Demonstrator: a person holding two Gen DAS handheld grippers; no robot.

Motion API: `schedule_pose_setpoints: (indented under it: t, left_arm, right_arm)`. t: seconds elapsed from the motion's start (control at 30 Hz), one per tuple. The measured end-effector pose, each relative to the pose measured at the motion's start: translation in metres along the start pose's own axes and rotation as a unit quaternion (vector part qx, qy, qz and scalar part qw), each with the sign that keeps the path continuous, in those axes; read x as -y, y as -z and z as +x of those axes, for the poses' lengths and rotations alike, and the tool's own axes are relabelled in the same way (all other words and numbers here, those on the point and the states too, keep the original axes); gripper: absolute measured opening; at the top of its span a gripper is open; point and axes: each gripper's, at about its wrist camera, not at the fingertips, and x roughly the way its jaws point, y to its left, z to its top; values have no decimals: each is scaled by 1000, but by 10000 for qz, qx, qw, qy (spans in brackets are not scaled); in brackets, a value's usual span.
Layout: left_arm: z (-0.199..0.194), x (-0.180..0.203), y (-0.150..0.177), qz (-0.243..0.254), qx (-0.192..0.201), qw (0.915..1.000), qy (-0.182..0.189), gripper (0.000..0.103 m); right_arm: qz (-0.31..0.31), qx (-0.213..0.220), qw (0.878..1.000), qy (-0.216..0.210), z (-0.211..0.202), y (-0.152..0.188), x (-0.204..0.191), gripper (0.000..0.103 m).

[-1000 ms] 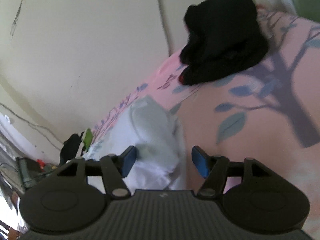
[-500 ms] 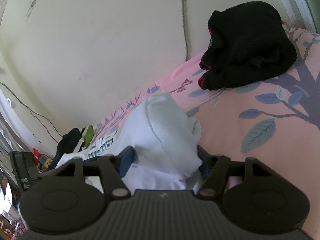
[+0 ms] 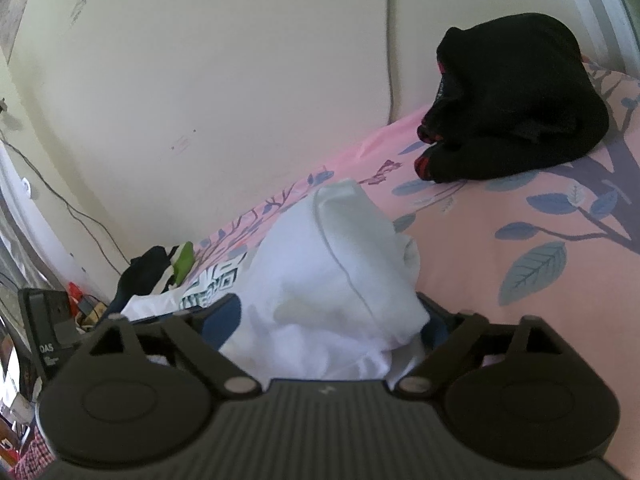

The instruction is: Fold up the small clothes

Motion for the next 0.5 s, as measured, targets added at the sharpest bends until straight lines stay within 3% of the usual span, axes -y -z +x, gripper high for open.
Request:
schedule_pose_setpoints:
  t: [0.1,0.17,0.23,0.37,0.5]
  left_arm:
    - [-7,-8,0,-211,169,9994,236,55]
    - [-15,-19,0,-461,309,9973,490,62]
    - [-23,-29,1,-709,391,9954,514,69]
    - [-48,-37,6,-928,732,9929,87,70]
    - [-72,-33,18,-664,910,9918,-600,70]
  right_arm:
    - [5,7,10000,9,0,-1,1,84]
    - [11,40,10000,62,-1,-1,2,84]
    - [0,83,9999,143,-2,0,1,84]
    - [-67,89,9997,211,-2,0,0,85]
    - [-247,59,9990,358,0,1,-7,85]
